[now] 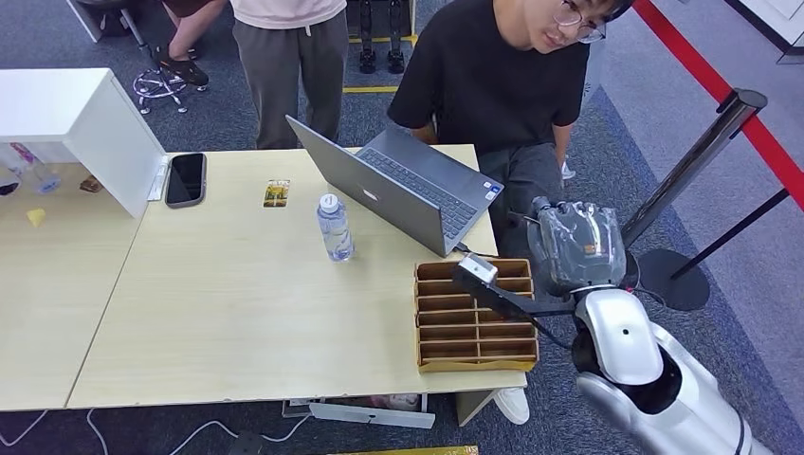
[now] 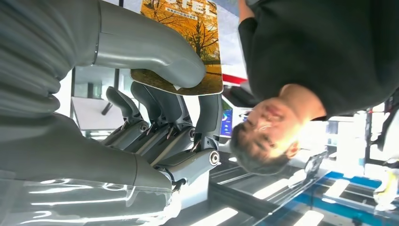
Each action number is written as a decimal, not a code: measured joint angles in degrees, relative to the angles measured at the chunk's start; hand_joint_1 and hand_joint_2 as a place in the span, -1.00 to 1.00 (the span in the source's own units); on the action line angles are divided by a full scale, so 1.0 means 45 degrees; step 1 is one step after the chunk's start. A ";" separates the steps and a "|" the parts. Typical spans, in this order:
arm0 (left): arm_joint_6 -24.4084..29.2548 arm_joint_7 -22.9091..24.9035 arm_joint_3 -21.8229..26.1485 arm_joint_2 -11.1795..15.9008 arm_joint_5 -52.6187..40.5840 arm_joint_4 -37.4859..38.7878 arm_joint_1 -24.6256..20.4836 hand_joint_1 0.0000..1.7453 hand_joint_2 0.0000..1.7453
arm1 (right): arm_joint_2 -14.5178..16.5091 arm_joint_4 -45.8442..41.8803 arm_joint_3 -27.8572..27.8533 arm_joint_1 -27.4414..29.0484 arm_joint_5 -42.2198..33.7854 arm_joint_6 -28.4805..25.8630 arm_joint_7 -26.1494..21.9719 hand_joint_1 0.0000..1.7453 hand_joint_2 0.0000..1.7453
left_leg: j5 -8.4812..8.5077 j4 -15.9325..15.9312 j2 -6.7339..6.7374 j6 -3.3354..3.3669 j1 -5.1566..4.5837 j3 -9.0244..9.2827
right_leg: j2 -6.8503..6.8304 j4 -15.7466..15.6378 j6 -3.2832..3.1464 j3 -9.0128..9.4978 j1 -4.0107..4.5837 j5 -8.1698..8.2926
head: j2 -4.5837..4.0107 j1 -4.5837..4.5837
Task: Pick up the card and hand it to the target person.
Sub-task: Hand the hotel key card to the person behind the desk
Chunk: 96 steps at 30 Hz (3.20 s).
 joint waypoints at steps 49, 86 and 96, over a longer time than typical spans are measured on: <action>-0.0226 0.0602 -0.0427 -0.0204 -0.0753 -0.0004 -0.0627 -1.00 -1.00 | -0.0391 0.6397 -0.1429 -0.0274 -0.0541 -0.4655 -0.1173 0.67 1.00 | 0.0000 0.0003 -0.0003 0.0000 0.0001 -0.0008 | -0.0003 0.0001 0.0001 -0.0006 0.0000 0.0000 | 0.0000 -0.0001; -0.0248 0.0640 -0.0636 -0.0204 -0.0817 0.0000 -0.0660 -1.00 -1.00 | -0.0283 0.6733 -0.1306 -0.0050 -0.0853 -0.3151 -0.1195 -1.00 1.00 | 0.0000 0.0003 -0.0003 0.0000 0.0001 -0.0012 | -0.0003 0.0001 0.0001 -0.0009 0.0000 0.0000 | 0.0000 -0.0002; -0.0203 0.0623 -0.0644 -0.0204 -0.0797 -0.0001 -0.0644 -1.00 -1.00 | -0.0212 0.6864 -0.1355 0.0269 -0.0778 -0.5967 -0.1186 -1.00 1.00 | 0.0000 0.0003 -0.0008 0.0000 0.0001 -0.0019 | -0.0011 0.0001 0.0001 -0.0012 0.0000 0.0000 | 0.0000 -0.0001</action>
